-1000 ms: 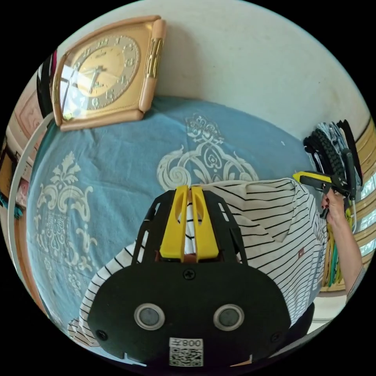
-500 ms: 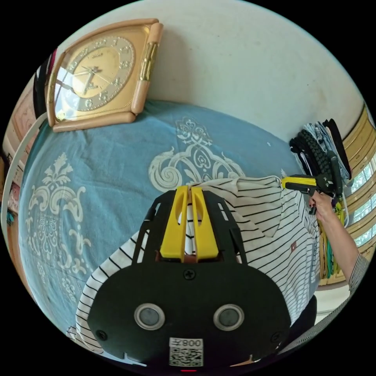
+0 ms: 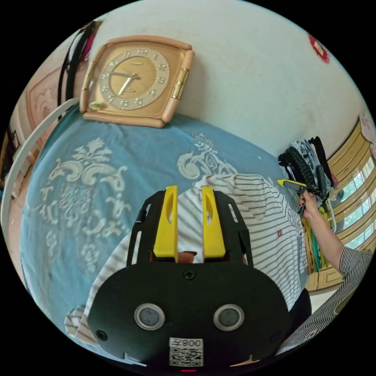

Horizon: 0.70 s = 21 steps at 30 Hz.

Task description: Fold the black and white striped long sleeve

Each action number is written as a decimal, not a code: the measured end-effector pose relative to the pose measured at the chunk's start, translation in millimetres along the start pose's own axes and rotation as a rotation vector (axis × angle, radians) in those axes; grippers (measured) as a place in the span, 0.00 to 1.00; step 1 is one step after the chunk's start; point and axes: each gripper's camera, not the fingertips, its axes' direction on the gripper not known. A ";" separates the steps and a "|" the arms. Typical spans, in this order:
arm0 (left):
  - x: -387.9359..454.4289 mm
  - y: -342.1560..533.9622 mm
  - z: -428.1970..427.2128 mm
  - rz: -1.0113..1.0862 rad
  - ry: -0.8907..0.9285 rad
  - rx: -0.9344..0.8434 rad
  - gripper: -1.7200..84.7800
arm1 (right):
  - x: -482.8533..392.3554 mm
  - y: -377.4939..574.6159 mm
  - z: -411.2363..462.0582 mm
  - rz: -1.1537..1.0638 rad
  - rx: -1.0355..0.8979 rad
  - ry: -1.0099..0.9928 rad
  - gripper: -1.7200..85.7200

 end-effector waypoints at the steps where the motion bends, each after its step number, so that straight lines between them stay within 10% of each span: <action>1: -10.6 19.6 -17.0 -0.010 -0.026 -0.027 0.13 | 5.1 23.2 -16.0 0.005 0.015 -0.020 0.03; 10: -47.7 148.6 -77.5 -0.066 -0.317 -0.270 0.08 | 12.5 240.5 -103.0 0.174 -0.132 0.020 0.06; 21: -38.6 178.2 -139.4 -0.153 -0.397 -0.119 0.05 | -3.0 366.0 -115.5 0.299 -0.243 0.076 0.08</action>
